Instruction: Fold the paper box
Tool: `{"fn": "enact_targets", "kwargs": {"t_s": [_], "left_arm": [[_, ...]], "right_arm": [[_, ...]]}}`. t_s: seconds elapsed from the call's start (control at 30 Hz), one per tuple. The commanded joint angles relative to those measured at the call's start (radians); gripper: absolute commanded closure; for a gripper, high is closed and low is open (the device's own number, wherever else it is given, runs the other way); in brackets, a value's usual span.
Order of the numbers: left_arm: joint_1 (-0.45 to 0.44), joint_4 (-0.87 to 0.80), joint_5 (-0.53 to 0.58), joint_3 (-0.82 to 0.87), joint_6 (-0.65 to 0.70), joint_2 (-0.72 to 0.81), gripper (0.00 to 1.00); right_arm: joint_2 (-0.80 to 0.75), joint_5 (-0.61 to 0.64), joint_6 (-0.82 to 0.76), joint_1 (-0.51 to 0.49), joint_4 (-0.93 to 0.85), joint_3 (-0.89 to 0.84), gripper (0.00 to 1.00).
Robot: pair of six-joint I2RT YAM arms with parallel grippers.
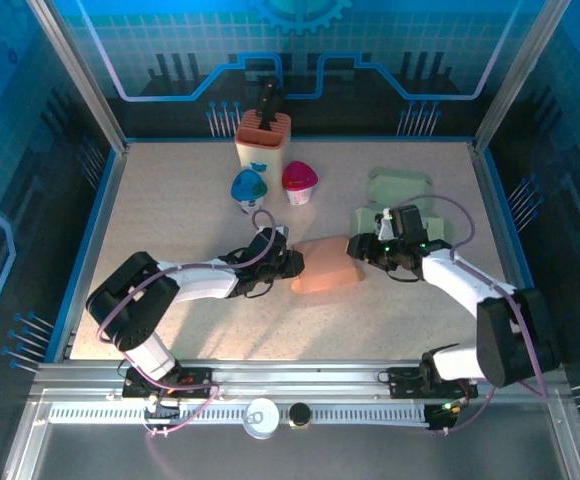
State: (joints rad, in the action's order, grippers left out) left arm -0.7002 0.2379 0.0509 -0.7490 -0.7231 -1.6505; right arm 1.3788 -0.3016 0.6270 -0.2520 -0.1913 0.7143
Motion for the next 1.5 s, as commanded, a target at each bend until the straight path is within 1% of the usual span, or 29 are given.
{"fn": "enact_targets", "kwargs": {"t_s": [0.0, 0.2, 0.33, 0.43, 0.5, 0.63, 0.8, 0.9, 1.07, 1.2, 1.33, 1.4, 1.47], "left_arm": [[0.004, -0.016, -0.001, 0.009, 0.033, -0.006, 0.69], [0.005, -0.02, -0.011, 0.005, 0.039, -0.003, 0.66], [0.005, -0.023, -0.017, 0.013, 0.043, 0.026, 0.63], [0.006, -0.023, -0.021, 0.028, 0.046, 0.068, 0.61], [0.009, -0.02, -0.034, 0.036, 0.046, 0.084, 0.61], [0.021, -0.005, -0.084, 0.041, 0.032, 0.063, 0.62], [0.029, -0.011, -0.072, 0.053, 0.018, 0.037, 0.6], [0.032, 0.013, -0.085, 0.062, 0.008, 0.029, 0.6], [0.031, -0.004, -0.067, 0.069, -0.006, 0.03, 0.6], [0.031, 0.023, -0.087, 0.078, -0.019, 0.016, 0.62], [0.032, 0.063, -0.093, 0.094, -0.035, 0.0, 0.63], [0.032, 0.078, -0.097, 0.099, -0.036, -0.006, 0.63], [0.031, 0.093, -0.103, 0.101, -0.036, -0.014, 0.63]], "right_arm": [[0.057, -0.006, -0.081, 0.009, -0.014, 0.028, 0.45], [0.155, -0.001, -0.107, -0.003, 0.014, 0.047, 0.5], [0.162, 0.015, -0.106, -0.004, 0.023, 0.041, 0.61], [0.153, 0.015, -0.106, -0.011, 0.021, 0.036, 0.63], [0.147, 0.009, -0.101, -0.014, 0.024, 0.03, 0.63], [0.133, -0.003, -0.087, -0.019, 0.036, 0.019, 0.61], [0.122, -0.018, -0.08, -0.028, 0.026, 0.027, 0.61], [0.11, -0.019, -0.078, -0.035, 0.015, 0.029, 0.6], [0.088, -0.019, -0.075, -0.042, 0.004, 0.024, 0.57], [0.095, -0.019, -0.082, -0.041, 0.003, 0.019, 0.56], [0.107, -0.002, -0.107, -0.033, -0.002, 0.022, 0.53], [0.116, -0.015, -0.12, -0.018, 0.007, 0.022, 0.52], [0.136, -0.06, -0.139, 0.009, 0.034, 0.023, 0.48]]}}
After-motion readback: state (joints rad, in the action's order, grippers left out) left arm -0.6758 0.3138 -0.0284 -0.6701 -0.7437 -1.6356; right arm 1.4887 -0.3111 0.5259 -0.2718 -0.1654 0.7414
